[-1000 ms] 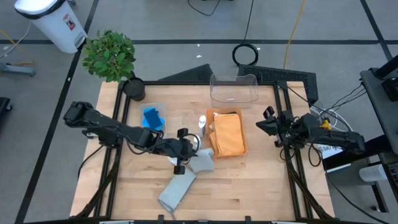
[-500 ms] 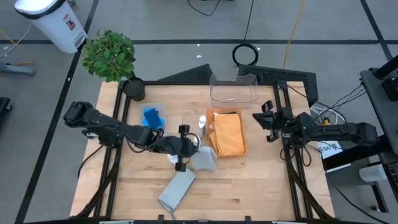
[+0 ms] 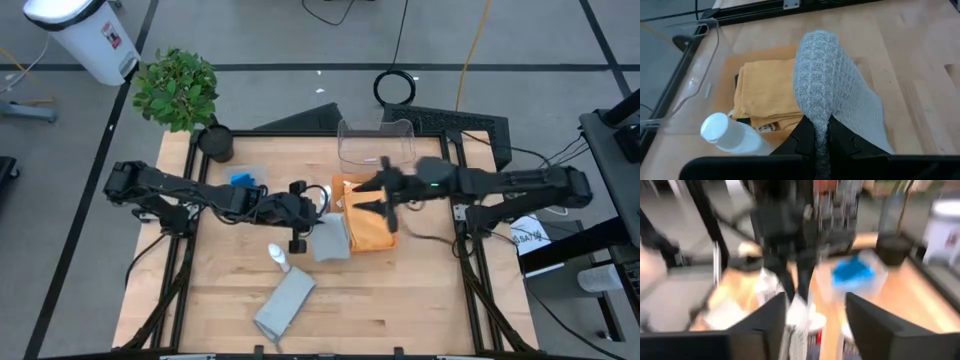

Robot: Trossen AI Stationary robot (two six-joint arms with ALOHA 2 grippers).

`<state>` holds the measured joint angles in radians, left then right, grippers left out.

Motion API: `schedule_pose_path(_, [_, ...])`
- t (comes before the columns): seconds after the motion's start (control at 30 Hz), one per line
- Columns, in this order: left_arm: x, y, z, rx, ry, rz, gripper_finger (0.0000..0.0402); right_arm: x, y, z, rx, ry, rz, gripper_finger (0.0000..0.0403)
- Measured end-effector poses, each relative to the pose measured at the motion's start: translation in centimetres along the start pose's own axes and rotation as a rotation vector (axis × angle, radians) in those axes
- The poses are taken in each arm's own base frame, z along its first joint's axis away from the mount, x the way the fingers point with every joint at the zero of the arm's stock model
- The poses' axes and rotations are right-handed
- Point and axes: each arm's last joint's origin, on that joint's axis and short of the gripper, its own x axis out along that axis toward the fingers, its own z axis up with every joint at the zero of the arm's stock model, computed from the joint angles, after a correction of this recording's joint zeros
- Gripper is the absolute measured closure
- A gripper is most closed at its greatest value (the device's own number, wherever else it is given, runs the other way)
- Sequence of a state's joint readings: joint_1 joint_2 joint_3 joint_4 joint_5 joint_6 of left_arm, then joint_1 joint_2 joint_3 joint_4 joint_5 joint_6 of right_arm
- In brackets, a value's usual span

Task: Pick & Place Kitchen Items
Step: Put the gray microfiber cloth into the orange bin

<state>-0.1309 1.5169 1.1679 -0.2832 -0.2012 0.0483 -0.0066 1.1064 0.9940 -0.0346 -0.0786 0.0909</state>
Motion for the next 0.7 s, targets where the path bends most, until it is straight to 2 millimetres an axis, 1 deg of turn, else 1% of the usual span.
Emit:
schedule_pose_path(0.1, [0.0, 0.1, 0.0, -0.017, 0.002, 0.003, 0.0379, 2.0, 0.5, 2.1, -0.017, 0.106, 0.008, 0.0162])
schedule_pose_path(0.17, [0.0, 0.0, 0.0, -0.023, 0.002, -0.002, 0.0383, 3.1, 0.8, 3.3, -0.025, 0.154, 0.015, 0.0134])
schedule_pose_path(0.23, [0.0, -0.3, 0.0, -0.021, 0.002, -0.007, 0.0383, 4.5, 1.0, 3.5, -0.027, 0.215, 0.019, 0.0115])
schedule_pose_path(0.27, [-0.1, -0.4, 0.0, -0.023, 0.002, -0.012, 0.0383, 5.3, 1.1, 3.2, -0.026, 0.248, 0.020, 0.0109])
schedule_pose_path(0.37, [-0.2, -0.9, 0.0, -0.028, 0.003, -0.024, 0.0378, 7.5, 1.1, 1.7, -0.032, 0.336, 0.022, 0.0105])
schedule_pose_path(0.5, [-0.3, -1.4, 0.0, -0.025, 0.001, -0.026, 0.0375, 9.1, 1.3, 0.4, -0.035, 0.388, 0.030, 0.0115])
schedule_pose_path(0.63, [-0.1, -1.5, -0.1, -0.029, 0.005, -0.027, 0.0373, 10.1, 1.6, -0.7, -0.037, 0.437, 0.039, 0.0126])
schedule_pose_path(0.7, [0.2, -1.6, -0.2, -0.030, 0.010, -0.028, 0.0373, 10.4, 1.7, -0.7, -0.023, 0.427, 0.039, 0.0130])
